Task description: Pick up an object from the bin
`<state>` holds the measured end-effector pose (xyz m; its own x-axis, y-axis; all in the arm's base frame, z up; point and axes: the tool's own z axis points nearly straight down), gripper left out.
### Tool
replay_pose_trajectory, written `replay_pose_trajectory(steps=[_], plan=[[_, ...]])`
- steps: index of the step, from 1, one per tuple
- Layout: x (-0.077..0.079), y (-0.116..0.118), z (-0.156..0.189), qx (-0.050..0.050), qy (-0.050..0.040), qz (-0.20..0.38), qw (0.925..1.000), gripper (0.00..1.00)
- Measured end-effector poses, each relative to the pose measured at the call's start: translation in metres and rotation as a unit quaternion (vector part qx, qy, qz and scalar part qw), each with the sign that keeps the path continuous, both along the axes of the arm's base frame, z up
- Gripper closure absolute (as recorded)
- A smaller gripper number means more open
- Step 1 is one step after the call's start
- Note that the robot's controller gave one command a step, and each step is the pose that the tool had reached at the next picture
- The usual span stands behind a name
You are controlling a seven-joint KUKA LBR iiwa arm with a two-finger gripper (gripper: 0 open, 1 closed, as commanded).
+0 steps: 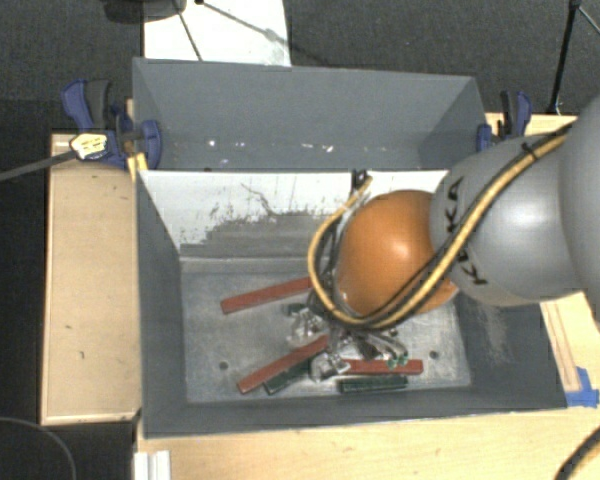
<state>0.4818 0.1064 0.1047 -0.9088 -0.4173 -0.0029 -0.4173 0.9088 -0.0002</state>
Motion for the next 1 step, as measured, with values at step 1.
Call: replay_pose_trajectory(steps=[1], plan=[[-0.0002, -0.0001, 0.0076, 0.000, -0.0001, -0.001, 1.0000, 1.00]])
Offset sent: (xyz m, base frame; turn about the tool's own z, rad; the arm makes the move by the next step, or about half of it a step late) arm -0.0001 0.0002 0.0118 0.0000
